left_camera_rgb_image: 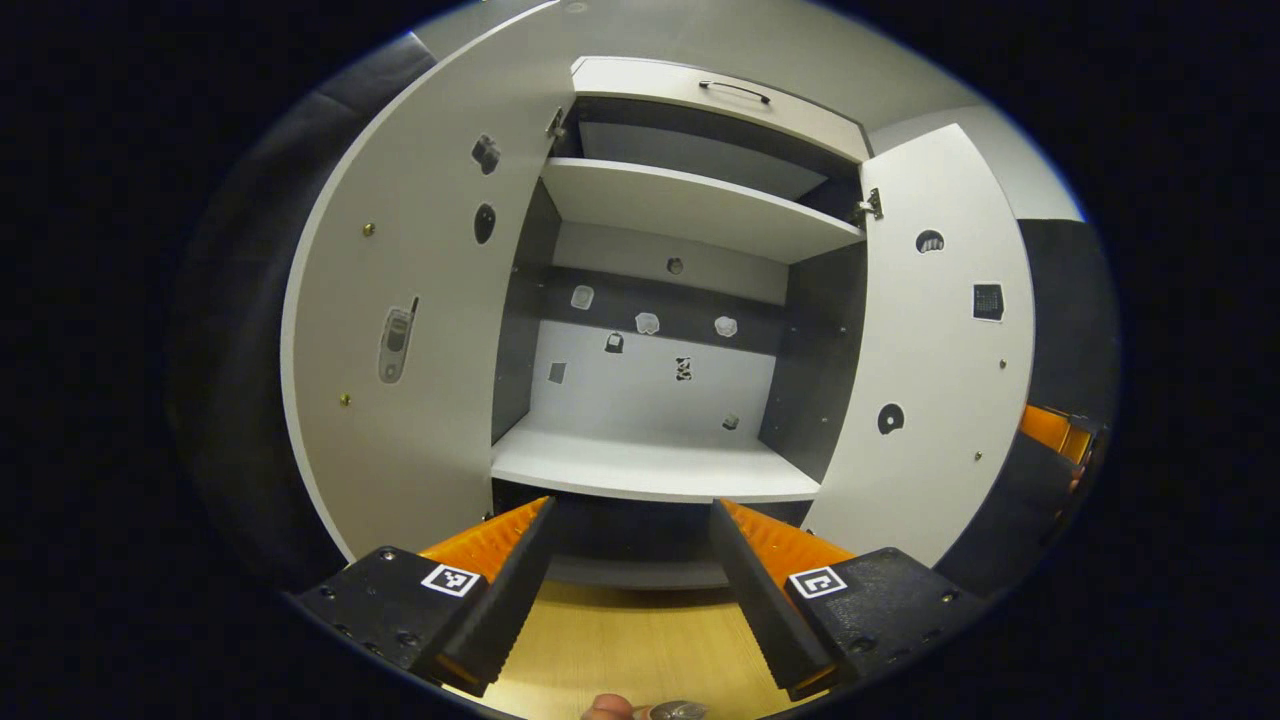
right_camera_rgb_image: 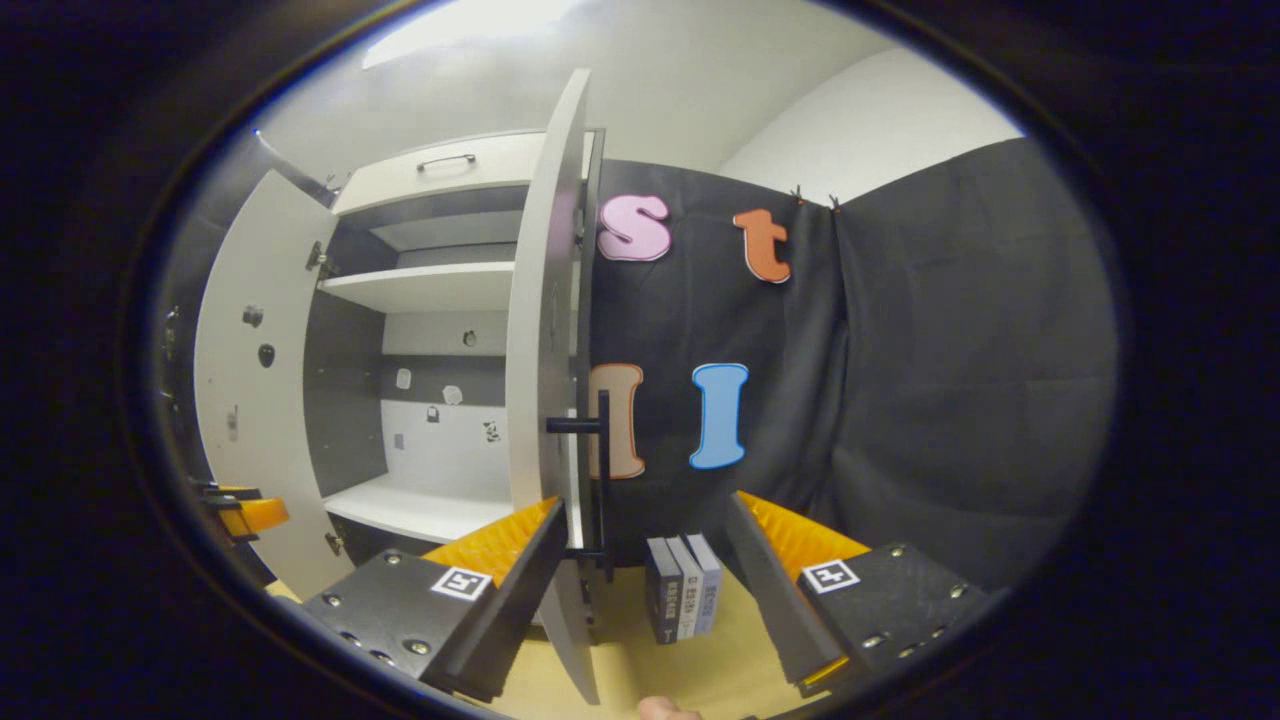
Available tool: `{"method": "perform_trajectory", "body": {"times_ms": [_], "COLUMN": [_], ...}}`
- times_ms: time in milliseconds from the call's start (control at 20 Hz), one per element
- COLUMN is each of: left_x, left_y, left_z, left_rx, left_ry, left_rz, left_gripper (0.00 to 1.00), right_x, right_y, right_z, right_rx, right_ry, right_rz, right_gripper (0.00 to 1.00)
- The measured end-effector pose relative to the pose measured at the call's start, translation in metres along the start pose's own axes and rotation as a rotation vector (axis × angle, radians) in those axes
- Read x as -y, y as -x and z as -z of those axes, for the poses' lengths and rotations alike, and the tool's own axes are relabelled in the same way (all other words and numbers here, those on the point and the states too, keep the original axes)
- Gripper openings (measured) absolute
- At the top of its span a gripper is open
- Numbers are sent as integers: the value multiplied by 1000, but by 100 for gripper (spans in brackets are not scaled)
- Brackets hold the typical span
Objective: Grasp the bottle in the cabinet with the left hand and place it on the coaster, then close the right door with the right hand and the left door with the left hand.
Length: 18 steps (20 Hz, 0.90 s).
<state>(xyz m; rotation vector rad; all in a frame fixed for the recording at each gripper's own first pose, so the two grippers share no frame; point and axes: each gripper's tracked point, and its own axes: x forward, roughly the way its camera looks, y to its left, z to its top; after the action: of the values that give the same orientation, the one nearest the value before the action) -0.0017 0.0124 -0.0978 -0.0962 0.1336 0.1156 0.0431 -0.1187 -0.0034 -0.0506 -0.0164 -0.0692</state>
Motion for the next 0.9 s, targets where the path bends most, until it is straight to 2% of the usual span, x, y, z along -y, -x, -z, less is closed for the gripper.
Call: {"method": "perform_trajectory", "body": {"times_ms": [250, 300, 350, 400, 550, 850, 900], "left_x": [-4, -3, -3, -2, -4, -29, -34], "left_y": [-2, -2, -3, -3, -4, 7, 10], "left_z": [6, 6, 6, 6, 4, 8, 8], "left_rx": [-17, -18, -19, -19, -16, -23, -23], "left_ry": [-1, -1, 1, 2, -6, -27, -21], "left_rz": [-2, 2, 6, 10, 11, -51, -63], "left_gripper": [96, 92, 96, 96, 96, 96, 96], "right_x": [-13, -20, -27, -34, -60, -116, -123], "right_y": [1, 1, 1, 1, 1, -9, -13], "right_z": [-2, -1, -1, -1, 0, 4, 7], "right_rx": [-5, -7, -9, -11, -13, -31, -37], "right_ry": [14, 8, 0, -5, -6, -34, -29], "right_rz": [-50, -63, -77, -92, -145, -266, -284], "right_gripper": [97, 97, 92, 97, 97, 97, 93]}}
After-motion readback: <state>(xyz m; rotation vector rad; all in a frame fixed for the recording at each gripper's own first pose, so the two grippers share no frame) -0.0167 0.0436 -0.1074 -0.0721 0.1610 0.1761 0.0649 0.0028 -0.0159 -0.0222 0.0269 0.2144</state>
